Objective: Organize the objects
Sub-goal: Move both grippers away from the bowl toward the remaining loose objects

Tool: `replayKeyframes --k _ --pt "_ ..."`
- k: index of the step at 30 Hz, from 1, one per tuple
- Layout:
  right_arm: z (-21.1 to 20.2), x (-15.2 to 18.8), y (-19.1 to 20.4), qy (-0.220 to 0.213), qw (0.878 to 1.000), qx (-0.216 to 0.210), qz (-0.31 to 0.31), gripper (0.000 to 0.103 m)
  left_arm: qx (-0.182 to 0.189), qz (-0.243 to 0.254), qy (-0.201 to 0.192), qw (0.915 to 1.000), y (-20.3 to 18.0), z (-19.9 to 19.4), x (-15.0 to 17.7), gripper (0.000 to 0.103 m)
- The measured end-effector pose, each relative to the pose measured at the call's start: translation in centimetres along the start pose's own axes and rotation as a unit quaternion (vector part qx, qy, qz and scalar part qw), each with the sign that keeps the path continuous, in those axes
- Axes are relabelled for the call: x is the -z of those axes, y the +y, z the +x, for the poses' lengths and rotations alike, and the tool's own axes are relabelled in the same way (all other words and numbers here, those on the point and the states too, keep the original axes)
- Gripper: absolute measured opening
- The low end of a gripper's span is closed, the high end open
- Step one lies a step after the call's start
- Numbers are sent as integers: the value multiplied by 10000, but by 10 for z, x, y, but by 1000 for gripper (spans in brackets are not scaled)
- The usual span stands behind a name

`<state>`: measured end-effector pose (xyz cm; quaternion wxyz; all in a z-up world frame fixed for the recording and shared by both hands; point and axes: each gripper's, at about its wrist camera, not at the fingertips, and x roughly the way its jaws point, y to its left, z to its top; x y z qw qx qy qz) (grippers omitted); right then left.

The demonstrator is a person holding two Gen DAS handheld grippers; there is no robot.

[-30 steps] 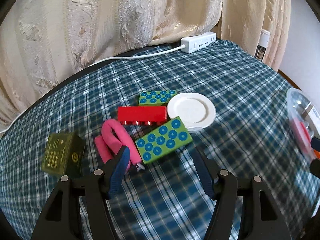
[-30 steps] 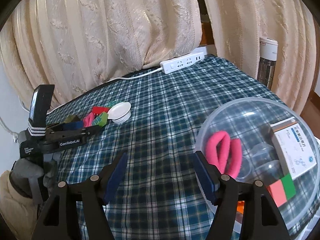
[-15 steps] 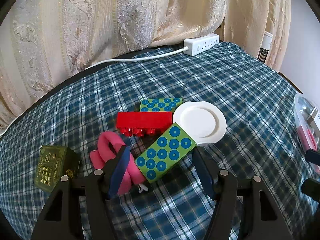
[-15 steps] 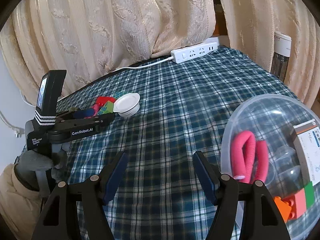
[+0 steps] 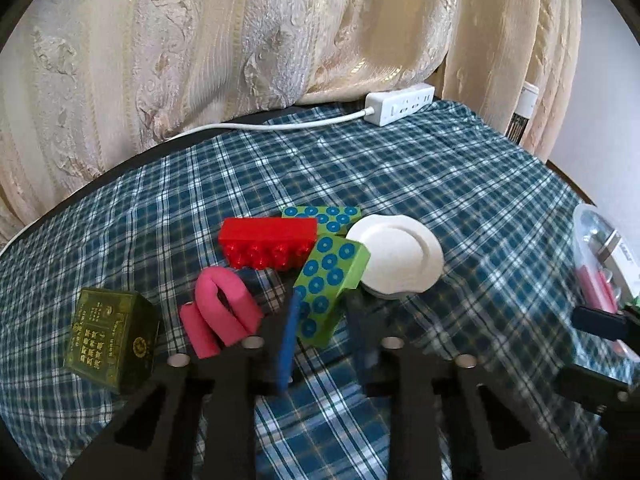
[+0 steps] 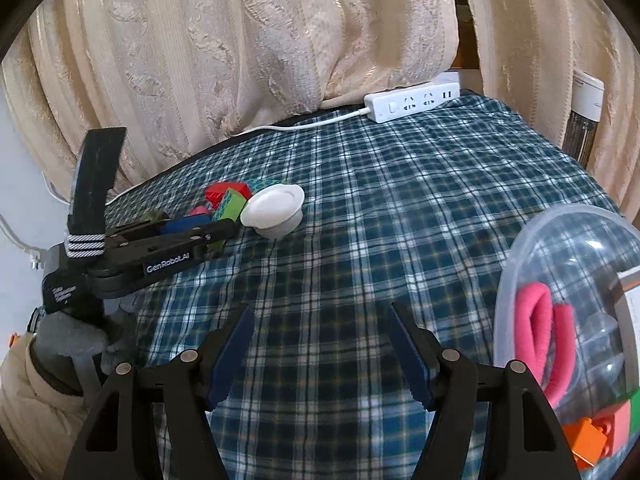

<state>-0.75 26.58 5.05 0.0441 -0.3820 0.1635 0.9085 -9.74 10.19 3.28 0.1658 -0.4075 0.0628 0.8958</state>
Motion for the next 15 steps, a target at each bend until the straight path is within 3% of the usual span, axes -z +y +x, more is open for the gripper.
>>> replayKeyframes --k 9,15 --pt "19 -13 8 113 9999 -47 62 72 6 -50 -93 9999 1 -9 2 21" --pt "22 -13 10 128 9999 -44 91 72 154 -126 15 9998 5 2 -1 26"
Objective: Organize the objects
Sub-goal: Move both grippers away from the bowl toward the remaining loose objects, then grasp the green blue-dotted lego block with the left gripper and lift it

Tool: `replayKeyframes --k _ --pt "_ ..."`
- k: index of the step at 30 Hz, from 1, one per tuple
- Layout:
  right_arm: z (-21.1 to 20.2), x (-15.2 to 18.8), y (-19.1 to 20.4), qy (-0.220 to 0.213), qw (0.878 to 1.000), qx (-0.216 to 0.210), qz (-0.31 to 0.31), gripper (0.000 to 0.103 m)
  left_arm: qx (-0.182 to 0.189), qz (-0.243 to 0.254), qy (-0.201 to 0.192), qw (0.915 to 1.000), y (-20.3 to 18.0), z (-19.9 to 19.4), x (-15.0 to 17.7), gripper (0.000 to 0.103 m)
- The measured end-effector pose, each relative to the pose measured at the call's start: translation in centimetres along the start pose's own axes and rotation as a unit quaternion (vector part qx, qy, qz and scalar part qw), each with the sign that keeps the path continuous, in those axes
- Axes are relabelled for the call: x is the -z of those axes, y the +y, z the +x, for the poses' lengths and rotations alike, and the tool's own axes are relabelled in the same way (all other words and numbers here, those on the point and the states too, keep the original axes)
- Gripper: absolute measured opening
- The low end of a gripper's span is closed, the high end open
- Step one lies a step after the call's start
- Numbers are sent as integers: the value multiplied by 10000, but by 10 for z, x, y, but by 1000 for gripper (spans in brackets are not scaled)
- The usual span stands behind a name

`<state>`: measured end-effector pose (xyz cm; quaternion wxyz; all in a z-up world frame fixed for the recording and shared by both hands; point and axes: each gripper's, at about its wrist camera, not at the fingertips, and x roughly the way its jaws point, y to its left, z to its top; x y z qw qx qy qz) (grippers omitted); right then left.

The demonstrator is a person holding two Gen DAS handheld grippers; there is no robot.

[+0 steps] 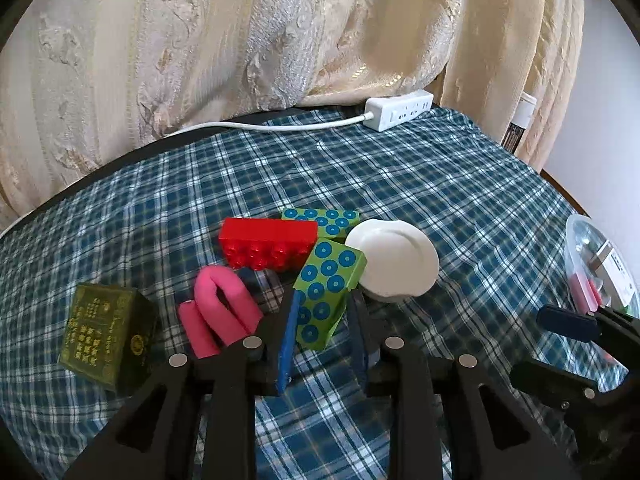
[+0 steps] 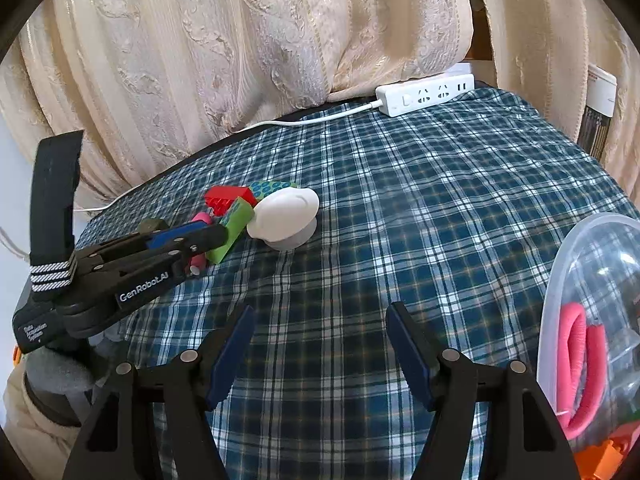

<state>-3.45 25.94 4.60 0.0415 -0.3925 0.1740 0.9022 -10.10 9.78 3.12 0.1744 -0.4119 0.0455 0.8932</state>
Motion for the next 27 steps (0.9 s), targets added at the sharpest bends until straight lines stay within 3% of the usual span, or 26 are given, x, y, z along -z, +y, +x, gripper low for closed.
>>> replayKeyframes --k 8,13,20,27 --pt "2 -1 0 43 10000 -49 22 72 27 123 -67 9999 -4 9 -6 29" --pt "3 -2 1 61 10000 -64 7 72 149 26 -56 9999 -1 11 -7 45" --pt "5 -1 1 40 9999 -95 53 72 138 141 -146 9997 -4 15 -12 45" --pt "6 0 -5 36 9999 -100 122 72 416 120 -128 9990 -4 20 -12 45"
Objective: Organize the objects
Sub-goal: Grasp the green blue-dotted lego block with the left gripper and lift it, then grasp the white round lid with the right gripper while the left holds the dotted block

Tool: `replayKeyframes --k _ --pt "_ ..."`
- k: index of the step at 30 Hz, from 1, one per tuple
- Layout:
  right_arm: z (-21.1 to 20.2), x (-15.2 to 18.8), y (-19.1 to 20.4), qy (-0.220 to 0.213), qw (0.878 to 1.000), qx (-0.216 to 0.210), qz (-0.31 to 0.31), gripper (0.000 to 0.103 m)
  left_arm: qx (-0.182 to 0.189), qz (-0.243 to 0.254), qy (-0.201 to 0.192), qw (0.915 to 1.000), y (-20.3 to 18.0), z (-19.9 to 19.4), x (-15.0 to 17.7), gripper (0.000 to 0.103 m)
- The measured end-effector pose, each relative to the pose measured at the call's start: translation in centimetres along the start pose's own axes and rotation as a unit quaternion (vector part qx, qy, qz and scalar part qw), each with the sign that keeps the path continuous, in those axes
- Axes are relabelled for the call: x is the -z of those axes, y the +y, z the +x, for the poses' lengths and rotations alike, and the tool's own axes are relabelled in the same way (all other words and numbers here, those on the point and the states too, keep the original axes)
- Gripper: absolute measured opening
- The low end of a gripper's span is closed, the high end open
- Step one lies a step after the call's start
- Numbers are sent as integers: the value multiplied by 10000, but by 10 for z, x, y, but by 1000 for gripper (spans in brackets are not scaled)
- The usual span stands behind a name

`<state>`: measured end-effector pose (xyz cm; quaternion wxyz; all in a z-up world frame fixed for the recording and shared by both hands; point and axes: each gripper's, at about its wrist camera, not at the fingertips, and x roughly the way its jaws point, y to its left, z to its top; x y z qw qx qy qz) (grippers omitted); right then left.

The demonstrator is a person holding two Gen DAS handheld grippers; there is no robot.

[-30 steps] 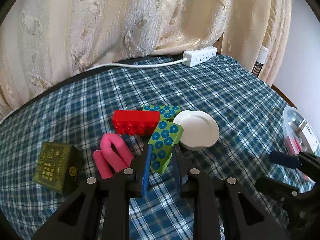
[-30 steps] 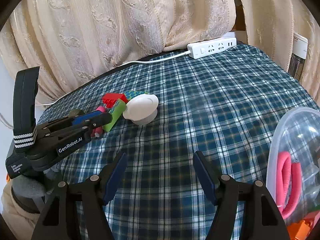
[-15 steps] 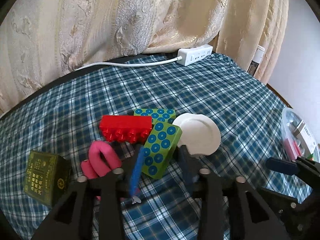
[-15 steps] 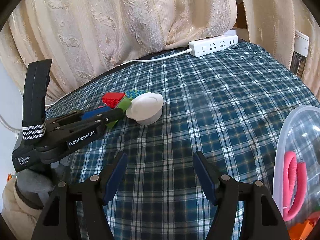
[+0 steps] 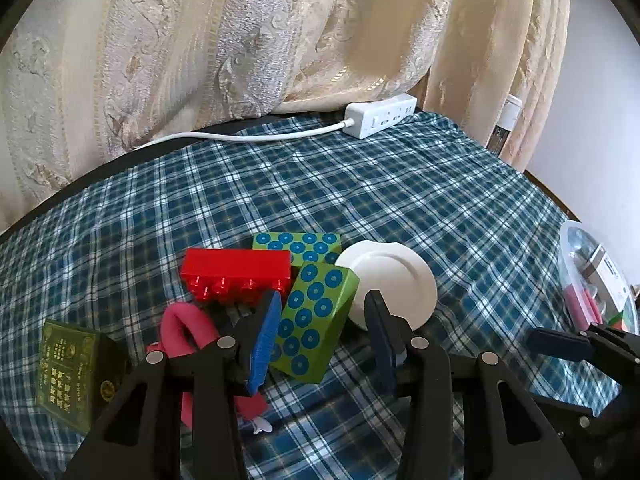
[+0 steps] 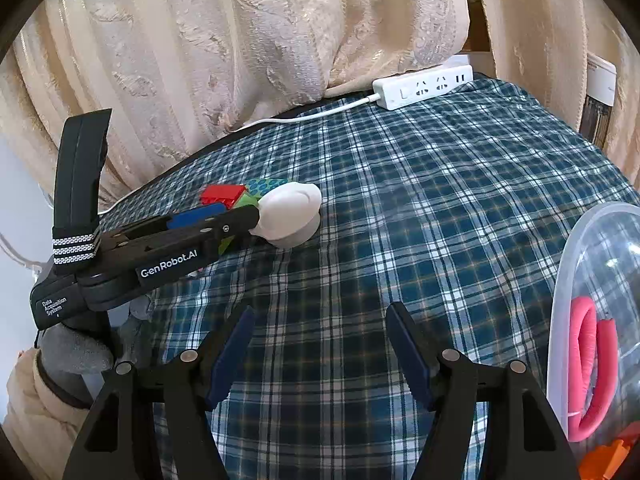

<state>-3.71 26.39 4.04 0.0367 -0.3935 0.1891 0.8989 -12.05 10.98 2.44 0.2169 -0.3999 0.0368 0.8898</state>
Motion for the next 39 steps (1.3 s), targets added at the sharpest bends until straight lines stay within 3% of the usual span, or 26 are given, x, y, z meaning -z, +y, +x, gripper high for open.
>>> replayKeyframes --k 11,13,17,25,39 --pt "3 -2 3 -7 10000 23 -58 72 -23 -54 58 10000 7 -5 4 33" --pt "4 -4 6 -2 9999 38 -119 72 -35 -51 56 10000 7 -7 5 25" --pt "10 -10 12 49 9997 37 -237 72 -50 -121 85 9999 10 -8 6 25" --pt "20 -12 16 147 9995 87 -278 72 -74 -153 198 9997 13 -1 10 36" --pt "35 -26 18 191 9993 145 -280 72 -253 -149 249 9993 15 0 11 31"
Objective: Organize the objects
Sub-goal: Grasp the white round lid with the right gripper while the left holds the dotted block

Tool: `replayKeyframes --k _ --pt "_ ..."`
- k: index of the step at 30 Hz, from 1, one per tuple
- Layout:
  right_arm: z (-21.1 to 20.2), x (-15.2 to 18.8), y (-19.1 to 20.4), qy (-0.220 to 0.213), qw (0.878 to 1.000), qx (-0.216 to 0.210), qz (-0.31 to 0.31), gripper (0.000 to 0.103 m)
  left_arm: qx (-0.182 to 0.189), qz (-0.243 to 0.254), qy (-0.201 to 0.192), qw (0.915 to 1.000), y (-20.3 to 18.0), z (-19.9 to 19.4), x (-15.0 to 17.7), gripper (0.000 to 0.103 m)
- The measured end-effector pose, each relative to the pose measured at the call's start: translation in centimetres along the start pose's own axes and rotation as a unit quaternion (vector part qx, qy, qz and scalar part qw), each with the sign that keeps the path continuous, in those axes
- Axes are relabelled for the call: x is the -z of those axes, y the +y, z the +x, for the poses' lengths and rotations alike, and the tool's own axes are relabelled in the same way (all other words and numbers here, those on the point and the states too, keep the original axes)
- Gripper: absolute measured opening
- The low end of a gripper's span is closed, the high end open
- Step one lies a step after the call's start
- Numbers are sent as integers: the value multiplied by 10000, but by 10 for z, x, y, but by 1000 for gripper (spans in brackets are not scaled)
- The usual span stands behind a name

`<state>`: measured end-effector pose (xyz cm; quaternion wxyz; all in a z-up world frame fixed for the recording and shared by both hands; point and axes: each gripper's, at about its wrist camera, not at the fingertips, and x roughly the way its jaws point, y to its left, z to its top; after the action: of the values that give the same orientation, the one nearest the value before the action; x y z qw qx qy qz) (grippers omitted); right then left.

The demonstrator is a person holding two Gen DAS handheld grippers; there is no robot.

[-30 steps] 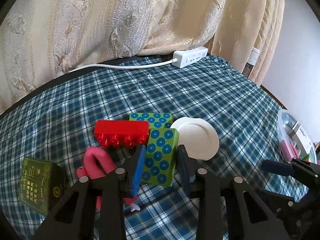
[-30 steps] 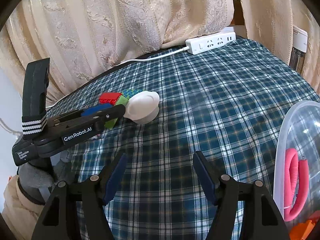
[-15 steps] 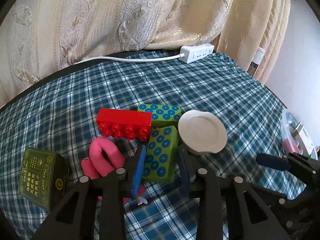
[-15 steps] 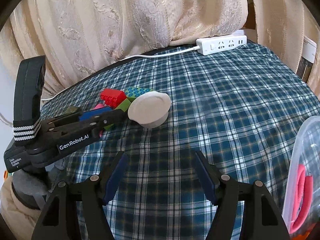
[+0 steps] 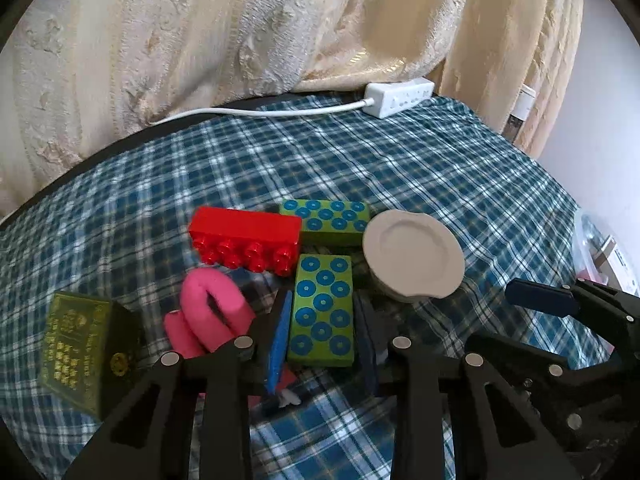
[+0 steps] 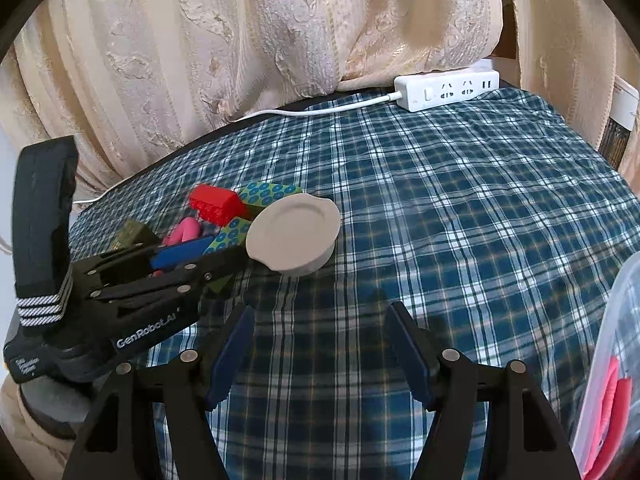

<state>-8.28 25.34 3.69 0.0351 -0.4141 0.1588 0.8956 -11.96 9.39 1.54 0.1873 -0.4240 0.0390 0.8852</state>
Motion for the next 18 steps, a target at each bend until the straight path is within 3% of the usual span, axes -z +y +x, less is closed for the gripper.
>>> replayKeyframes --k 6,18 --pt "3 -10 5 -18 10000 23 -37 82 -262 -155 -339 9990 9 -26 -5 31" --pt "35 -34 18 98 9995 95 -270 83 -368 -397 -586 9968 21 -56 -4 31"
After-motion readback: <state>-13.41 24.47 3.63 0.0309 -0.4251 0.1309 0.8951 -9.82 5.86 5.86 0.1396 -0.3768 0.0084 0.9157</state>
